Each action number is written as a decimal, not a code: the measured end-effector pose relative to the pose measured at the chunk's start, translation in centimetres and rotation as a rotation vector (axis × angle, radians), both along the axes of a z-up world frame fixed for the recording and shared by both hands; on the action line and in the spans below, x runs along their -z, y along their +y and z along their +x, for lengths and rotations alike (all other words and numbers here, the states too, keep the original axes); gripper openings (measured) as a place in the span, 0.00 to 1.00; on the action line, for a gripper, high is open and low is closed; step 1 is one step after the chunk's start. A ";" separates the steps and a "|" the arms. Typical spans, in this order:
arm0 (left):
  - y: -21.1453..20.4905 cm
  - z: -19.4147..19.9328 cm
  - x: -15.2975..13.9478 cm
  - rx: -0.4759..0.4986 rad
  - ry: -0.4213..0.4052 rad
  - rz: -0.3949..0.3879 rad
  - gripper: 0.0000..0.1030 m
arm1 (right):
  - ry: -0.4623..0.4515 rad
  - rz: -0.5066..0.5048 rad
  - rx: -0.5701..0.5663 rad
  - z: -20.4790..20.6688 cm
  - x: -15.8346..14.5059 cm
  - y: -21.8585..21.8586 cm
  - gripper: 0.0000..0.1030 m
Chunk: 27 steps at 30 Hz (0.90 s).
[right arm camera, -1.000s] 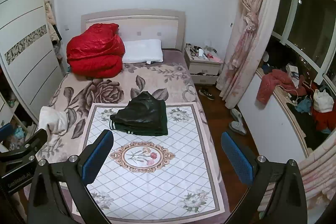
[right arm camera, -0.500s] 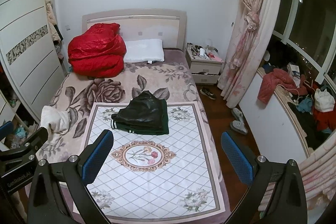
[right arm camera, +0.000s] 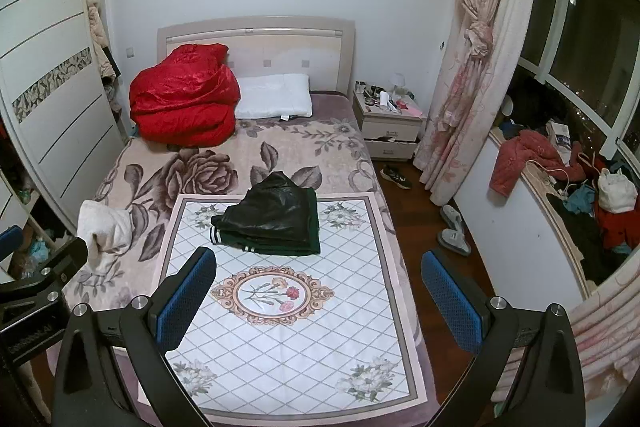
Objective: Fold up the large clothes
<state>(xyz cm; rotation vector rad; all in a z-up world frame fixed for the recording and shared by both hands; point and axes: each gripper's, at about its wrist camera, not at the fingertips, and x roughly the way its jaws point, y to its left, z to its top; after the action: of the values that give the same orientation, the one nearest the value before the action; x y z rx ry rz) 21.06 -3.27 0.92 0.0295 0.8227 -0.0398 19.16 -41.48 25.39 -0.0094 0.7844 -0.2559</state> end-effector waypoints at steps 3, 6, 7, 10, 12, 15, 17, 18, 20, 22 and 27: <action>-0.1 0.0 -0.2 0.001 -0.001 -0.004 1.00 | -0.001 0.000 -0.005 0.3 -0.1 -0.1 1.00; -0.1 -0.1 -0.2 0.001 -0.001 -0.004 1.00 | -0.003 0.000 -0.004 0.3 -0.1 -0.1 1.00; -0.1 -0.1 -0.1 0.000 -0.001 -0.005 1.00 | -0.001 -0.001 -0.006 0.4 -0.1 -0.1 1.00; -0.2 -0.1 -0.2 0.002 -0.001 -0.003 1.00 | -0.002 -0.005 -0.003 0.1 -0.1 -0.1 1.00; -0.2 -0.1 -0.1 0.002 -0.002 -0.003 1.00 | -0.003 -0.004 0.001 -0.4 -0.1 -0.2 1.00; -0.2 -0.2 -0.1 0.002 -0.001 -0.004 1.00 | -0.004 -0.006 0.000 -0.4 -0.1 -0.2 1.00; -0.2 -0.2 -0.1 0.001 -0.002 -0.003 1.00 | -0.004 -0.003 -0.001 -0.4 -0.1 -0.3 1.00; -0.2 -0.1 -0.2 0.002 0.001 -0.005 1.00 | -0.003 -0.004 -0.001 -0.4 -0.1 -0.3 1.00; -0.2 -0.2 -0.3 0.003 0.001 -0.006 1.00 | -0.002 -0.005 0.000 -0.5 -0.1 -0.3 1.00; -0.2 -0.2 -0.3 0.006 0.003 -0.007 1.00 | -0.002 -0.006 0.000 -0.7 -0.1 -0.2 1.00; -0.2 -0.4 -0.6 0.005 0.001 -0.007 1.00 | -0.003 -0.005 0.005 -0.9 0.0 -0.1 1.00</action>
<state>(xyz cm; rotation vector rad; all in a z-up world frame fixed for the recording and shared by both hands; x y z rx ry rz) 20.68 -3.51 1.47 0.0244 0.8238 -0.0473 18.27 -41.61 25.42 -0.0121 0.7806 -0.2627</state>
